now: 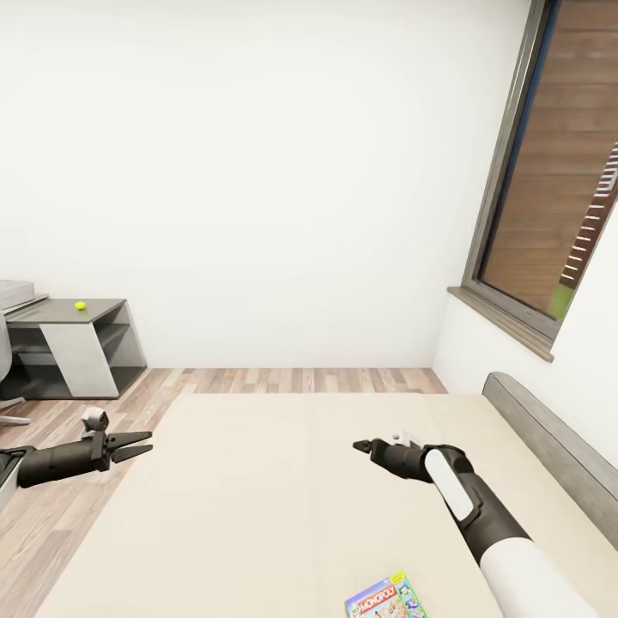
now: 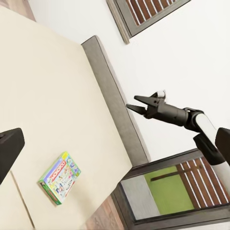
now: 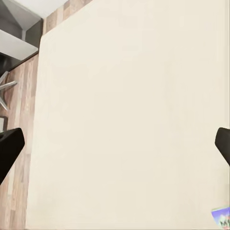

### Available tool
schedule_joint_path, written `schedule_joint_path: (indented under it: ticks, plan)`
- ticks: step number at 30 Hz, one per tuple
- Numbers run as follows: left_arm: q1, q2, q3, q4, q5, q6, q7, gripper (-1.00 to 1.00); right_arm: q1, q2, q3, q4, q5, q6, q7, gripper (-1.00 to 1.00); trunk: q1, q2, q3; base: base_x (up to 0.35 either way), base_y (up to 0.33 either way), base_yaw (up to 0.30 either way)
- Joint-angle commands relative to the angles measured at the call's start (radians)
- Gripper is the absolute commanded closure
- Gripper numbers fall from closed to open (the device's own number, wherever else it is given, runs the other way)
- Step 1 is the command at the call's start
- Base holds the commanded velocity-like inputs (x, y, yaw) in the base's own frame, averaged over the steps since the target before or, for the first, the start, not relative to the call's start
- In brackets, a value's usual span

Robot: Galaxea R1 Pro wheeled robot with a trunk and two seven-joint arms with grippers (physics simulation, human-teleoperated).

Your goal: Put all the toys in the child's room - the three board games (two on the bed and one on the table), the two jigsaw puzzles on the table, and the tennis ball on the table - inside the toy box on the table in the child's room.

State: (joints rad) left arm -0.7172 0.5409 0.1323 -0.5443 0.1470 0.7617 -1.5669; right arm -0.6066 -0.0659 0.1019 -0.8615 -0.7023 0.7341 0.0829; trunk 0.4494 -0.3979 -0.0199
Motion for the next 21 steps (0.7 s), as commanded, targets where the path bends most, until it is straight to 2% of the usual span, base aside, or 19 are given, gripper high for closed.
schedule_joint_path:
  ticks: [1,10,21]
  plan:
    - [-0.001,0.002,0.0,0.0,-0.001,0.01,-0.004,-1.0,-0.001,-0.001,0.005,0.002,0.006,0.002,-0.003,-1.0,0.001,-0.002,-0.002,0.0,0.0,0.0]
    - [-0.003,0.009,0.004,-0.003,-0.003,0.011,-0.004,-1.0,0.002,-0.002,0.027,0.019,0.018,-0.001,-0.107,-1.0,0.001,-0.002,-0.002,0.0,0.0,0.0]
    - [-0.014,0.009,0.002,-0.004,-0.007,0.013,-0.004,-1.0,0.024,-0.002,0.034,0.014,0.02,-0.017,-0.139,-1.0,0.001,-0.002,-0.002,0.0,0.0,0.0]
